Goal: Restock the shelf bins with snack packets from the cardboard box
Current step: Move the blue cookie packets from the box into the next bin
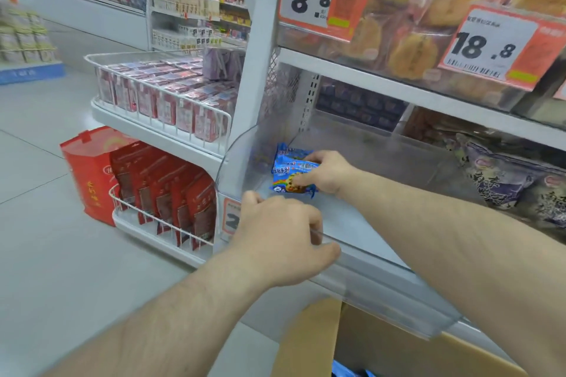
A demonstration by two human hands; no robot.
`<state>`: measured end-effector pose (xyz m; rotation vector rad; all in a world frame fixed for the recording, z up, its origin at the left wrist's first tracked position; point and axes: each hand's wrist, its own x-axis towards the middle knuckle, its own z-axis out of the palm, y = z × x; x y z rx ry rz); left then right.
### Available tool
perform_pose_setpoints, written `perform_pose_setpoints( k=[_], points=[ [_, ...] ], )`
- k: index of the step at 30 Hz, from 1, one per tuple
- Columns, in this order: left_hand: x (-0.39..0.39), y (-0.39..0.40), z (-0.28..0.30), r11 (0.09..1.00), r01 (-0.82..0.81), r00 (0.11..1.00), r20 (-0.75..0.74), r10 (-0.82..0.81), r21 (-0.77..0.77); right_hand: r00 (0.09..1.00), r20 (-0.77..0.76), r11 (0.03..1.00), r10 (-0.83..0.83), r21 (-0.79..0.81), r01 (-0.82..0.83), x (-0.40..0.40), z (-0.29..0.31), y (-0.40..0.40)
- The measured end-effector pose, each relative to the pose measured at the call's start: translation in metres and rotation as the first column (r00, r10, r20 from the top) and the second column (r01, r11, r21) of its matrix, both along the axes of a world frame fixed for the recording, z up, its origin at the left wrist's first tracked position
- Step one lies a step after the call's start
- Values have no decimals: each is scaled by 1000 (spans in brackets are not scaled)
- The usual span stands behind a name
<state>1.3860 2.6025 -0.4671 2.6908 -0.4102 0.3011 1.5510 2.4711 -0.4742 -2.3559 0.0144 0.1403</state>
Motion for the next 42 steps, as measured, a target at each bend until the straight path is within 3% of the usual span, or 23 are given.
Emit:
perform_pose_setpoints(
  k=[4,8,12,19,33,36,39,42],
  points=[
    [3,-1,-2,999,-4,1000,21,5,-35,986,156,973,63,-231,-25,10,-11,11],
    [4,-3,-5,999,-3,999,35,5,-39,961,276,947,33,-317,59,16,-18,13],
    [3,-2,-4,999,-7,999,37,8,-46,962,247,945,-117,-271,184,19,-19,19],
    [2,-3,-2,999,-5,1000,20,6,-33,969,146,952,-197,-208,225,20,-15,25],
    [-3,-4,0,996,29,997,68,-24,-87,980,9,975,-197,-107,197,-5,6,14],
    [-9,-11,5,987,53,980,195,-23,-153,977,48,970,-207,-122,211,-34,29,3],
    [-20,-25,5,961,169,949,299,-99,-217,967,86,970,-240,-18,243,-76,45,-15],
    [-32,-39,-1,918,311,916,334,-221,-245,915,307,963,-261,22,267,-130,50,-42]
  ],
)
